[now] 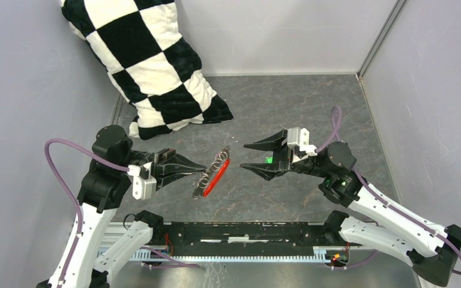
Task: Put the keys on the keyring
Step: Pick up the key from the center of the board.
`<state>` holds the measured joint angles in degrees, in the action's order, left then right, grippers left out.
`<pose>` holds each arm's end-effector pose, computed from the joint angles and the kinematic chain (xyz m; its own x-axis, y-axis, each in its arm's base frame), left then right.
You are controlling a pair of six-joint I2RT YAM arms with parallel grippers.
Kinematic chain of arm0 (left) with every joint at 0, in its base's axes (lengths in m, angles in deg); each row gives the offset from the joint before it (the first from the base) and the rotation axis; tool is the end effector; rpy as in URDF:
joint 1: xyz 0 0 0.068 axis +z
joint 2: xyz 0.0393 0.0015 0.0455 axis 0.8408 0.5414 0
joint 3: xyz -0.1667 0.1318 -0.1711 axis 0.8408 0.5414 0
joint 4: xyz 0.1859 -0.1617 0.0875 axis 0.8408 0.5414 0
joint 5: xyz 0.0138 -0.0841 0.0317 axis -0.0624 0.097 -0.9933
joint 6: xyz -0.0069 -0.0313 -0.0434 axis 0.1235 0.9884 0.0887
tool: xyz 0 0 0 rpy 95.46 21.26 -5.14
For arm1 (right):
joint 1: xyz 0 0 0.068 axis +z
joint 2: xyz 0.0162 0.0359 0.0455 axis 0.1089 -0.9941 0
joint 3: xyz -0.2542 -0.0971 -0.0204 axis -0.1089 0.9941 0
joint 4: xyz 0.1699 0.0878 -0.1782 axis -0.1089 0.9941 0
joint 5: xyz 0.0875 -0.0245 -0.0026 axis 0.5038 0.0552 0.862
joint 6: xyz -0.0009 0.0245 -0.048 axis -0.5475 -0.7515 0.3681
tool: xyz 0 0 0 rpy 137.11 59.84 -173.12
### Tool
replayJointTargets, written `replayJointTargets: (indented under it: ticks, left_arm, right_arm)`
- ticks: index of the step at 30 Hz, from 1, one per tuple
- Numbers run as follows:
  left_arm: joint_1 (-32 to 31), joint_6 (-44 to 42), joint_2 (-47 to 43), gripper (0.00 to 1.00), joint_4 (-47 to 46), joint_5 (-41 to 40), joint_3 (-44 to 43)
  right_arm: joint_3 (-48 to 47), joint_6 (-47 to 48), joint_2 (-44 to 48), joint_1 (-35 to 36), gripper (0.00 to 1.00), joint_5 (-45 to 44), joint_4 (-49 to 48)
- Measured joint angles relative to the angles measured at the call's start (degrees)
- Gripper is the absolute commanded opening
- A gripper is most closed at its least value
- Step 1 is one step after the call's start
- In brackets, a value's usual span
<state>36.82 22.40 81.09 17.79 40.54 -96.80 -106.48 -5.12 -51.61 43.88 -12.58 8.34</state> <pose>0.0843 -0.0689 0.4218 0.6598 -0.1061 -0.7439 0.7279 -0.1558 0.6678 0.1075 0.1571 0.3795 0.0972 0.2259 -0.9693 -0.9860 0.1542 -0.0630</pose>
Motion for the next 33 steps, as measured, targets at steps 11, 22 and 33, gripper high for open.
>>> replayJointTargets:
  ticks: [11,22,33]
  left_arm:
    - [0.0,1.7,-0.8,0.02,-4.0,4.3,-2.2]
    - [0.0,11.1,0.0,0.02,-4.3,3.7,-2.2]
    - [0.0,31.1,5.6,0.02,-4.4,-9.1,0.1]
  right_arm:
    - [-0.9,1.8,0.7,0.0,0.59,-1.2,-0.7]
    - [-2.7,1.0,0.3,0.0,0.59,-1.1,-1.2]
    - [-4.2,0.9,0.1,0.0,0.63,-4.6,3.2]
